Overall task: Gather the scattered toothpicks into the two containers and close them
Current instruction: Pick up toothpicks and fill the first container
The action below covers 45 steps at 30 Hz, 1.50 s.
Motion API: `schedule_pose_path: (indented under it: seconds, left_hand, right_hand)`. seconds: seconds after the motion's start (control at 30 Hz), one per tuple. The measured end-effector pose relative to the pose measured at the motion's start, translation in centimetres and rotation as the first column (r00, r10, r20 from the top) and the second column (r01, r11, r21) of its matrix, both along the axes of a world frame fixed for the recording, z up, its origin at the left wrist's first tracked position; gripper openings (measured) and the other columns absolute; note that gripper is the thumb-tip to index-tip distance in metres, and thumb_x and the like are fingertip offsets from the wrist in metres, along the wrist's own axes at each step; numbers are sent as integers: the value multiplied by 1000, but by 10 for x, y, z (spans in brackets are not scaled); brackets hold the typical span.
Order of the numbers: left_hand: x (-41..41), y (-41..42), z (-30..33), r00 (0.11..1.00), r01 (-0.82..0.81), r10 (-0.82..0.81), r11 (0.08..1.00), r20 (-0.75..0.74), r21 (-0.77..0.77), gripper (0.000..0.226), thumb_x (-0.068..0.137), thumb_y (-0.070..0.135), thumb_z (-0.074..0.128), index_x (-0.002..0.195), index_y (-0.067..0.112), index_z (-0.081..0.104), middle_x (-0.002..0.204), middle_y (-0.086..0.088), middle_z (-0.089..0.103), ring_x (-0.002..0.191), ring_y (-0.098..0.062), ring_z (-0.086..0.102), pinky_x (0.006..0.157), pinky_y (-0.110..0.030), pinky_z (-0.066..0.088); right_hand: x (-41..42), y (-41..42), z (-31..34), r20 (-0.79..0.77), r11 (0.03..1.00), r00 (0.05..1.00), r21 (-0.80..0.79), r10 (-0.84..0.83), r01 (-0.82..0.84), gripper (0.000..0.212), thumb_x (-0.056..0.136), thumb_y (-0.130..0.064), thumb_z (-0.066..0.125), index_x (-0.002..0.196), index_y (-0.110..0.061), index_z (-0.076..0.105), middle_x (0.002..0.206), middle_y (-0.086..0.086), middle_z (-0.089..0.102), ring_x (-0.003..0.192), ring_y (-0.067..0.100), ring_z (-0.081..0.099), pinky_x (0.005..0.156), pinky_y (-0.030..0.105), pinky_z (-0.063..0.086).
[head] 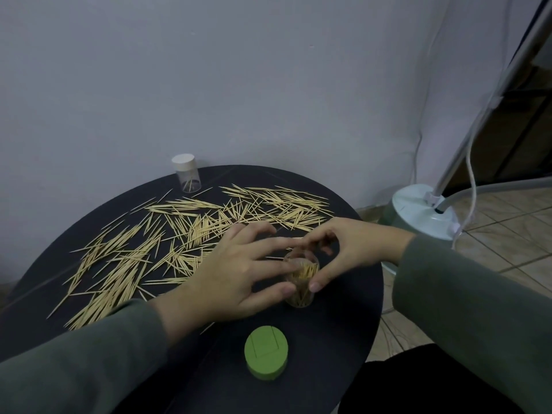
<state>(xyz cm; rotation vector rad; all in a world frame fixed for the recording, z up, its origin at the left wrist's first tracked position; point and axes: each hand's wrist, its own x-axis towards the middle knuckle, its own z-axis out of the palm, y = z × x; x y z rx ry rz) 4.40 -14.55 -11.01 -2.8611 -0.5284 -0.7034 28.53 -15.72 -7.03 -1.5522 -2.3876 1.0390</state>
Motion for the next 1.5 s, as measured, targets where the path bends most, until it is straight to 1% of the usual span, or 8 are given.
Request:
schedule_pose_path:
  seconds: [0.27,0.43,0.53,0.63,0.73,0.83,1.13,1.5]
  left_hand:
    - [5,-3,-3,999,23,-25,998,-29,-63,46,98,55,34,124,31,64,141,8,52,124,-23,45,92,-45,39]
    - [6,-1,-3,985,-13,50,977,167,-215,48,100,52,29,126,28,62,136,15,54,124,-16,44,101,-38,35]
    - [8,7,-6,945,-117,210,933,249,-341,49,100,50,26,123,27,63,127,16,59,120,-8,46,99,-35,36]
    - [10,22,-10,899,-347,421,854,123,-387,43,98,51,36,130,31,55,127,15,56,118,-7,43,94,-29,36]
    - [8,36,-17,845,-532,518,789,-133,-308,56,91,58,49,141,35,41,137,13,48,121,-9,39,99,-29,36]
    - [11,44,-20,846,-524,469,820,-252,-232,62,90,61,48,146,38,33,140,15,43,121,-9,37,102,-29,35]
    - [31,55,-23,889,-433,378,877,-257,-208,42,99,46,42,139,33,49,130,14,52,107,-11,41,93,-28,40]
    - [36,69,-20,882,-449,401,875,-249,-182,30,96,47,49,119,35,64,112,14,62,99,-10,44,86,-28,45]
  right_hand:
    - [0,0,0,-6,1000,1000,-25,12,-12,40,69,-43,82,103,-48,60,93,-23,61,82,3,50,69,20,39]
    - [2,2,1,0,996,1000,-84,20,-20,64,74,-28,83,129,-35,52,104,-16,62,81,15,51,74,32,47]
    - [3,9,-1,62,999,997,-19,-47,48,59,81,-19,76,131,-38,50,102,-15,61,75,10,49,67,25,45]
    - [0,17,-7,143,973,970,156,-195,172,51,84,-29,74,129,-40,52,104,-16,56,80,1,50,68,15,39]
    - [-5,27,-17,197,929,934,288,-297,235,58,80,-43,74,133,-40,50,120,-11,55,111,10,53,95,32,46]
    - [-9,40,-26,338,899,866,366,-369,240,63,79,-51,72,136,-40,47,135,-5,50,125,18,47,105,44,39]
    - [-9,47,-19,506,924,787,322,-354,208,45,90,-13,62,128,-36,55,135,-2,51,121,21,50,101,41,42]
    - [-3,51,-28,571,865,663,426,-485,266,23,95,-22,52,117,-23,61,109,-3,65,103,20,58,97,42,36]
